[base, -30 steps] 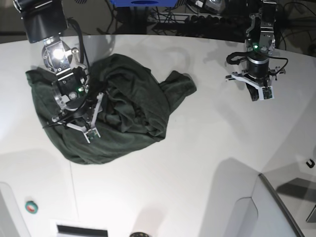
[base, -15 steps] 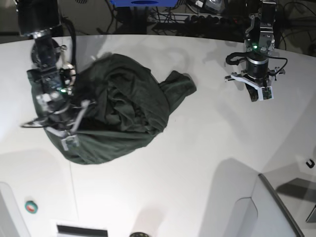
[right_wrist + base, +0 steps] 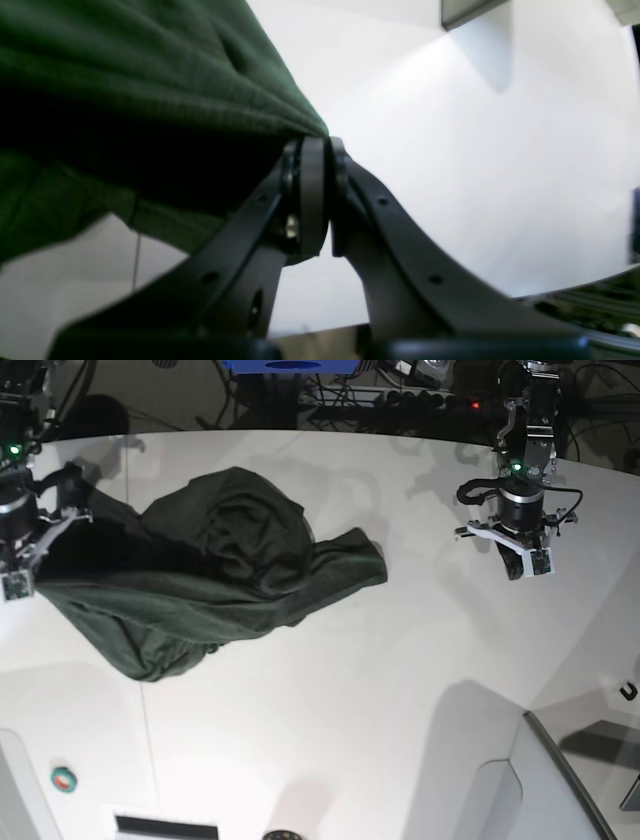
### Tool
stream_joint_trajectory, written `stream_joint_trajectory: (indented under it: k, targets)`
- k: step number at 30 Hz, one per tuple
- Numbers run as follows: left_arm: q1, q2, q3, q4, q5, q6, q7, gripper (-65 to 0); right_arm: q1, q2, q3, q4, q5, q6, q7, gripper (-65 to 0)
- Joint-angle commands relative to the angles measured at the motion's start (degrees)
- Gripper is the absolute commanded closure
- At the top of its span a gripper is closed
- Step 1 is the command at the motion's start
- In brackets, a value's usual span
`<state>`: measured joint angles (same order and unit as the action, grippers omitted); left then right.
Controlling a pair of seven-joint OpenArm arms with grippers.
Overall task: Layout the t-shirt on the table in an organized manner, then fold the t-shirt properly
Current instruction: 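Grasp the shirt with the right gripper and pull it outward, then regrasp the shirt with the right gripper and drag it outward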
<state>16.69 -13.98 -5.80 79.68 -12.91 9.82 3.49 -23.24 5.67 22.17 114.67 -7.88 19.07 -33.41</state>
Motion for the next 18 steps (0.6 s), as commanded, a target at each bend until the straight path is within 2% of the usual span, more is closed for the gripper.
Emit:
stream_joint_trajectory:
  k: [1,5,7,9,12,14,16,18]
  targets:
    - [-0.3,-0.6,-0.1,1.2,0.3,0.2,-1.4,0.0,0.4,0.3,2.0,1.0,0.7,0.9,1.4,-0.8]
    - [-1.1,-0.8,5.3,2.4,0.4,0.2,-1.2,0.0,0.4,-0.4,8.3,0.2,1.3,3.2,1.3,-0.8]
    - [-1.1,-0.8,7.3,2.5,0.7,0.2,-1.2,0.0,0.2,-1.1,10.9,0.2,1.4,3.2,1.4,-0.8]
    - [-1.2,-0.7,8.0,2.7,0.7,0.2,-1.3,0.0,0.1,-1.9,14.3,0.1,1.4,3.4,1.5,-0.8]
    - [-2.0,-0.5,8.2,2.7,0.4,0.2,-1.2,0.0,0.6,-2.7,17.3,-1.8,1.4,5.6,1.4,-0.8]
    - [-2.4,-0.5,8.2,2.7,0.4,0.2,-1.1,0.0,2.2,-2.7,17.6,-6.5,1.2,5.6,0.9,-0.8]
    - [-2.5,-0.6,8.0,2.7,0.4,0.2,-1.1,0.0,4.6,-2.5,18.3,-12.4,-0.1,5.0,-2.1,-1.1]
    - [-2.4,-0.8,7.8,2.7,0.4,0.2,-1.0,0.0,7.6,-2.3,20.2,-17.3,-2.8,3.0,-4.8,-6.2]
